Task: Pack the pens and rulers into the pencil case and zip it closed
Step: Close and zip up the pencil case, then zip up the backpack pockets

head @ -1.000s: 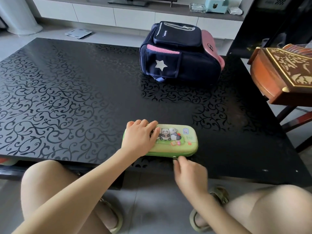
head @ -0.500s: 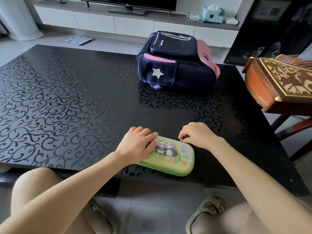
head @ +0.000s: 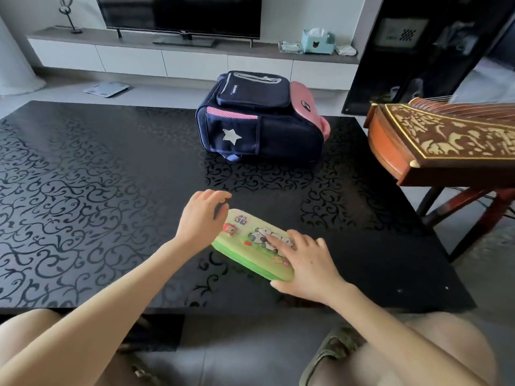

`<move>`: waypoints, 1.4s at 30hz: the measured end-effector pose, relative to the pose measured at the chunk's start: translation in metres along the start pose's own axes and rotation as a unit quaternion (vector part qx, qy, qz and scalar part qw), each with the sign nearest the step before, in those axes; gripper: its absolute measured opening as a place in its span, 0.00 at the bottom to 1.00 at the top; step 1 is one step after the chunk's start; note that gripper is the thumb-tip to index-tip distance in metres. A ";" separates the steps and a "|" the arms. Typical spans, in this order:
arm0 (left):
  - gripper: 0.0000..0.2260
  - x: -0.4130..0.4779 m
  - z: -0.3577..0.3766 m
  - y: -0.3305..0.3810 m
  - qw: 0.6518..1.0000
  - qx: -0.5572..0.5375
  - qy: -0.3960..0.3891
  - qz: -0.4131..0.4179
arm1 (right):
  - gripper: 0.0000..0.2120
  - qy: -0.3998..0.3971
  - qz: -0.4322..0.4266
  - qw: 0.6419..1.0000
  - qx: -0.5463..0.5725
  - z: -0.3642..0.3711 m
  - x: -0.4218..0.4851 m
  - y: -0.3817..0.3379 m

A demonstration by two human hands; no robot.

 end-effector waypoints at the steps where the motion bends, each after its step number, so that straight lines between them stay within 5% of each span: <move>1: 0.12 0.004 0.001 0.005 1.000 0.011 0.004 0.011 | 0.44 -0.007 0.039 0.999 -0.010 0.001 -0.006 0.020; 7: 0.16 0.040 0.032 0.056 0.986 0.119 -0.022 0.116 | 0.46 -0.052 0.327 0.943 -0.035 -0.005 -0.025 0.141; 10: 0.18 0.067 0.059 0.100 0.967 0.187 -0.033 0.170 | 0.47 -0.072 0.388 0.918 -0.042 -0.005 -0.018 0.168; 16: 0.14 0.145 0.096 0.168 0.921 0.307 0.031 0.236 | 0.47 -0.089 0.385 0.916 -0.063 -0.001 -0.007 0.173; 21: 0.30 0.209 0.111 0.187 0.890 0.420 0.017 0.178 | 0.47 -0.099 0.368 0.918 -0.112 -0.001 -0.005 0.177; 30: 0.40 0.201 0.121 0.140 0.927 0.334 -0.074 0.154 | 0.46 -0.080 0.376 0.918 -0.101 0.006 -0.006 0.178; 37: 0.17 0.200 0.082 0.144 0.903 0.401 -0.046 0.149 | 0.46 -0.078 0.380 0.916 -0.098 0.002 -0.007 0.176; 42: 0.21 0.151 0.040 0.074 0.958 0.240 0.000 0.156 | 0.46 -0.073 0.378 0.919 -0.090 0.002 -0.005 0.181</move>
Point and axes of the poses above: each hand's wrist, its own x-axis towards the middle knuckle, its own z-axis out of the palm, y = z × x, the point moved 2 cm from there along x, towards the middle knuckle, and after that the axes turned 11 degrees about -z, right-handed, at the moved point
